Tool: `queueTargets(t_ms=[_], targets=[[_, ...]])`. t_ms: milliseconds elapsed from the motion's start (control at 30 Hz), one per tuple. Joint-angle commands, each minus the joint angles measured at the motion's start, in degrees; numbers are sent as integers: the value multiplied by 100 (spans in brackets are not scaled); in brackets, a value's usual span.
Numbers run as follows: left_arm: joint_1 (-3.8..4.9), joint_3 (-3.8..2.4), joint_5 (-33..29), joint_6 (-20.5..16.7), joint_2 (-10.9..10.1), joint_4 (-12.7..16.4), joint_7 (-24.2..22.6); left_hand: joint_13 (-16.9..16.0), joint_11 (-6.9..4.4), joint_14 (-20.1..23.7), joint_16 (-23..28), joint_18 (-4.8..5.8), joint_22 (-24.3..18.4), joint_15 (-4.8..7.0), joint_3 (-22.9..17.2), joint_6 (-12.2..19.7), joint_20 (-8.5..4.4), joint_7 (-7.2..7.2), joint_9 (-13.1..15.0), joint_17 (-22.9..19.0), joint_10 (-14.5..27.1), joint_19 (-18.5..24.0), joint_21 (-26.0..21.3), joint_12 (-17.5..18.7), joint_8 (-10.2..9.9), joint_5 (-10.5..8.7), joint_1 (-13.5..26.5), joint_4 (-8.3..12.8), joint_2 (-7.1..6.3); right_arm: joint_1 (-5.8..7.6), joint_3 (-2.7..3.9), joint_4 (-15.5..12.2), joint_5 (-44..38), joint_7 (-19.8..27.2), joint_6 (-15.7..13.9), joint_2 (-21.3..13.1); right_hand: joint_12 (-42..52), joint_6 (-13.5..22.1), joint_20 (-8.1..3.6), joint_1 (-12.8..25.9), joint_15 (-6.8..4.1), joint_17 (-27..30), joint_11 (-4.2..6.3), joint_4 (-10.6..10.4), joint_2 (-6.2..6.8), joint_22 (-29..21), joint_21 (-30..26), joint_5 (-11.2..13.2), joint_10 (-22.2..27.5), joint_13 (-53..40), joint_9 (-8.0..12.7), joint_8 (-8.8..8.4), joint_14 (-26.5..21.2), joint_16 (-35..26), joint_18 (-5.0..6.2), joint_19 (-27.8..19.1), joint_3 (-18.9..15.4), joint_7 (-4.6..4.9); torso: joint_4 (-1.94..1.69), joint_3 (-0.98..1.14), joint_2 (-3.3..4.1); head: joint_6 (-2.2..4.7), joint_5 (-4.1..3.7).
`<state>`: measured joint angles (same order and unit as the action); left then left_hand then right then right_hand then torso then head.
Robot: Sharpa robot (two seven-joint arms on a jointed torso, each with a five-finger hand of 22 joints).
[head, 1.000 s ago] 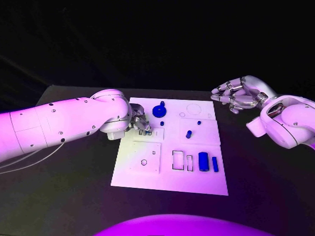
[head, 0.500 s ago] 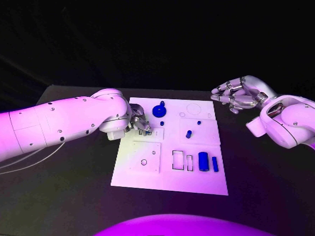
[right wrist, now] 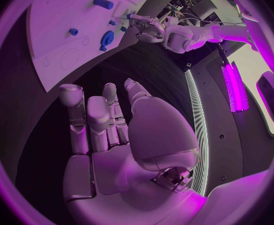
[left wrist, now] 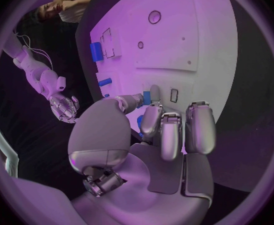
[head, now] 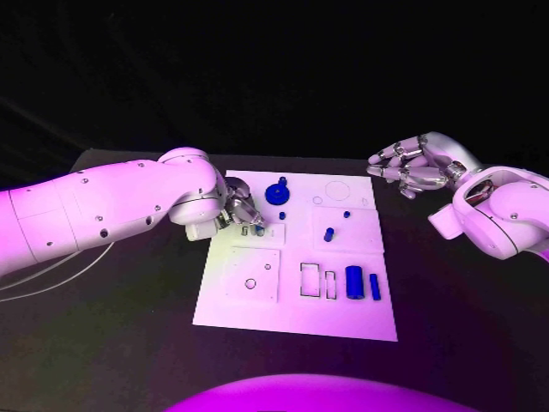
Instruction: Assemble the parts on the task board
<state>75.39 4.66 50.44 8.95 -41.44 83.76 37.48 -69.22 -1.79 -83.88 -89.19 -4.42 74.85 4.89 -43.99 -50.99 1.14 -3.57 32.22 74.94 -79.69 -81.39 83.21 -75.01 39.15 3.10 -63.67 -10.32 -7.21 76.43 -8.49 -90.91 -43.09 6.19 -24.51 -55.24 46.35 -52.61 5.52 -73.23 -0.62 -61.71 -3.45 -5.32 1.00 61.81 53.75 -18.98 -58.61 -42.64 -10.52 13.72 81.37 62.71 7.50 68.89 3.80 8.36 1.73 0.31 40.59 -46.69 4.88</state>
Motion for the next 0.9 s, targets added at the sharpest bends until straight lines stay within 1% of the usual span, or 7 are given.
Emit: queueTargets(t_ms=[33, 367, 500, 667, 833, 867, 900], targets=[[76, -9, -297, 428, 18, -48, -109, -29, 2, -583, -18, 116, 9, -12, -847, -166, 17, 126, 17, 1410, -58, -29, 26, -38, 3, 14, 23, 916, -103, -2, 2, 7, -41, -2, 40, 9, -14, 42, 5, 40, -7, -9, -5, -38, 1, -7, -36, -34, -40, 4, 10, 22, 52, -20, 70, 38, 6, -2, 3, 4, 0, 5, 2], [411, -15, -470, 1451, 271, -515, 192, -132, -11, -584, -19, 122, 38, -5, -808, -222, 14, 141, 33, 1412, -127, -42, 39, -113, -16, 13, 47, 971, -144, -3, 1, 12, -41, -10, 37, 20, -14, 42, 5, 40, -7, -9, -5, -38, 1, -7, -36, -34, -40, 4, 10, 22, 52, -20, 70, 38, 6, -2, 10, 10, 0, 9, -7], [520, 16, -667, 2004, 494, -814, 443, -145, -12, -583, -18, 120, 28, -4, -807, -226, 14, 141, 35, 1410, -133, -37, 35, -122, -18, 13, 49, 974, -139, -3, 0, 15, -41, -13, 37, 26, -14, 42, 5, 40, -7, -9, -5, -38, 1, -7, -36, -34, -40, 4, 10, 22, 52, -20, 70, 38, 6, -2, -2, 6, 2, 9, -20], [615, 50, -977, 2761, 819, -1224, 864, -222, -11, -584, -18, 121, 31, -4, -781, -256, 14, 138, 63, 1411, -171, -35, 34, -172, -38, 13, 96, 992, -78, -3, 0, 16, -41, -15, 36, 41, -13, 43, 4, 45, -7, -13, -5, -43, 5, 2, -26, -35, -41, 8, 11, 24, 55, -20, 66, 49, 3, -1, 5, 7, 0, -10, -3], [664, 78, -1081, 3188, 1074, -1535, 1053, -295, -16, -584, -19, 128, 64, -2, -741, -287, 13, 145, 109, 1412, -207, -51, 47, -222, -54, 13, 168, 1033, -27, -3, 0, 14, -41, -15, 28, 46, -13, 43, 4, 45, -7, -13, -5, -43, 5, 2, -26, -35, -41, 8, 11, 24, 55, -20, 66, 49, 3, -1, 1, 8, -1, -17, 0], [674, 83, -1091, 3248, 1118, -1589, 1072, -308, -23, -584, -19, 129, 70, -1, -742, -295, 11, 141, 124, 1412, -211, -54, 50, -229, -59, 82, 192, 1052, -19, -3, 0, 15, -41, -15, 27, 47, -13, 43, 4, 45, -7, -13, -5, -43, 5, 2, -26, -35, -41, 8, 11, 24, 55, -20, 66, 49, 3, -1, 0, 6, -1, -23, 4], [682, 89, -1100, 3309, 1160, -1644, 1088, -322, -84, -584, -19, 128, 76, 5, -889, -301, -16, 49, 150, 1412, -194, -56, 54, -225, -73, 1008, 257, 1124, -97, -3, 0, 16, -41, -16, 25, 47, -13, 43, 4, 45, -7, -13, -5, -43, 5, 2, -26, -35, -41, 8, 11, 24, 55, -20, 66, 49, 3, -1, 0, 6, -3, -19, 9]])
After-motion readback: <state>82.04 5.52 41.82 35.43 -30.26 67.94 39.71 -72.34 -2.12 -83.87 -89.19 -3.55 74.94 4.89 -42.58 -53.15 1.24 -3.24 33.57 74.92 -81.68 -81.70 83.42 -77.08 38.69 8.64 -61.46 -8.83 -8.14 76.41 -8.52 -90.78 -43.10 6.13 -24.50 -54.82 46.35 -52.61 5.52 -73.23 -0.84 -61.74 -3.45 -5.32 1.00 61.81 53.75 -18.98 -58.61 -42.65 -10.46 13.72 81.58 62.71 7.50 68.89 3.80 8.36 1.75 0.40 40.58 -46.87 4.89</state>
